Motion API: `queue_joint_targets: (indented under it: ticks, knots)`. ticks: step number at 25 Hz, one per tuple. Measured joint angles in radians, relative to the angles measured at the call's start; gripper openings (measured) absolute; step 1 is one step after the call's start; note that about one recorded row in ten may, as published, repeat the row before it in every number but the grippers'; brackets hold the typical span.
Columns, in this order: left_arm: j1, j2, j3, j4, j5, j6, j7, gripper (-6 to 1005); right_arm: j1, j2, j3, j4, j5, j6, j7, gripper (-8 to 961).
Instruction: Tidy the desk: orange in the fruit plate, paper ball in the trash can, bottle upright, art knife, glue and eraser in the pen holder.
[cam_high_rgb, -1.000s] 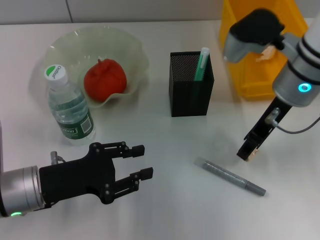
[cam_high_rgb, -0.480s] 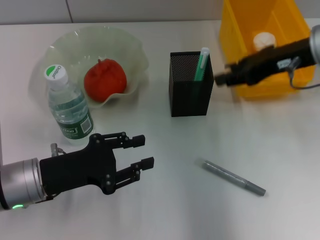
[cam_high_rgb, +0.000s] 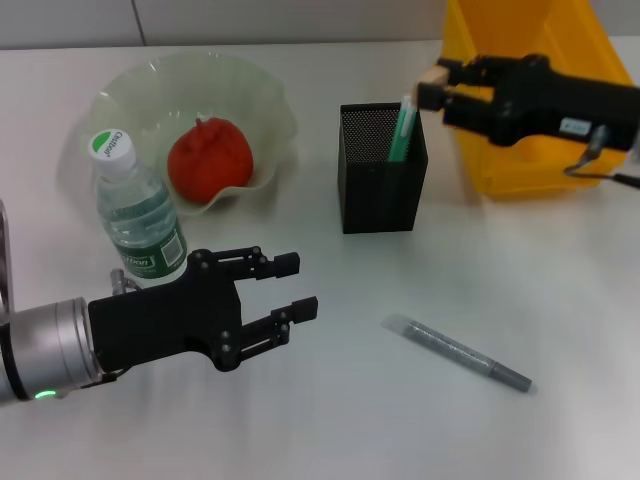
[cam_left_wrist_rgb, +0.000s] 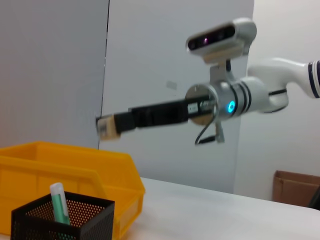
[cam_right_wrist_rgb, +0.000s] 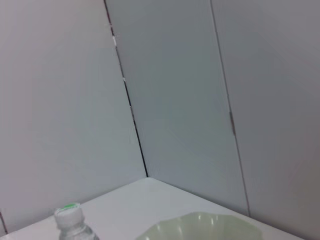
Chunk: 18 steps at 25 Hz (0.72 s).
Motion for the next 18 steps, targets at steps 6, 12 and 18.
queue_joint_targets:
  ticks: [6,12,18]
  knots:
    - [-0.004,-0.003,0.000,-0.004,-0.008,-0.009,0.000,483,0.045,0.003,-0.008,0.146,0.016,0.096,-0.203,415]
    - [-0.015,-0.004,0.000,-0.033,-0.020,-0.016,0.000,483,0.074,0.003,-0.012,0.177,0.014,0.124,-0.244,415]
    - [-0.018,-0.004,0.000,-0.038,-0.022,-0.020,0.001,483,0.088,0.002,-0.070,0.186,0.009,0.186,-0.243,416]
